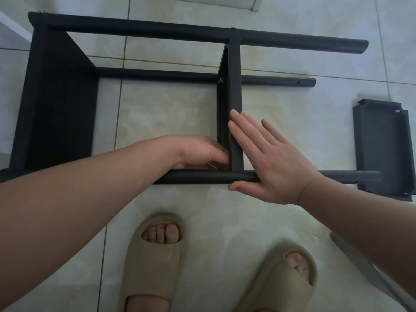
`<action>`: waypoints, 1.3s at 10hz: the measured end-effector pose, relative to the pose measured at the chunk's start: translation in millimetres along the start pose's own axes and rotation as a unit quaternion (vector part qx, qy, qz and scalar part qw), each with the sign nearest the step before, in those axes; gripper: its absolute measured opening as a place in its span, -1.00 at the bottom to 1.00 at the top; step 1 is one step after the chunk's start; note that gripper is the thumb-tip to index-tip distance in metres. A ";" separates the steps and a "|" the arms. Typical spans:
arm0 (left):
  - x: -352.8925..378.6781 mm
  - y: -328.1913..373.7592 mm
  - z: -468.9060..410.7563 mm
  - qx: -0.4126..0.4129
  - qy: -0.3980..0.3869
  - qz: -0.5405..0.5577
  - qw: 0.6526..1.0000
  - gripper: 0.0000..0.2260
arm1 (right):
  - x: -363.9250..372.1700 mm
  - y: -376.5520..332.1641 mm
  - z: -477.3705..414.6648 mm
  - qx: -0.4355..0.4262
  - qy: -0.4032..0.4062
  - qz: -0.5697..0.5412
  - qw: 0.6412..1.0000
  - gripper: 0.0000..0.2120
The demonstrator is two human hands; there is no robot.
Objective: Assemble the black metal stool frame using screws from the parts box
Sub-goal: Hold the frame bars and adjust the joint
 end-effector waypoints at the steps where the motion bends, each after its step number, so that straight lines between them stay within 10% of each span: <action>1: 0.0 -2.1 -0.3 -0.003 0.000 0.023 1.000 -0.87 | 0.1 0.2 -0.1 0.000 0.002 0.000 1.000 -0.01; 13: 2.8 3.0 0.4 0.003 0.002 0.015 1.000 -0.89 | -1.0 -0.1 0.1 -0.001 0.000 -0.004 1.000 -0.02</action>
Point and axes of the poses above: each hand's wrist, its own z-axis away from the middle knuckle, its own x-axis out of the palm, y = z × x, the point moved 8 cm from there along -z, towards the middle knuckle, and after that the axes turned 15 degrees about x, right-handed, at the moved point
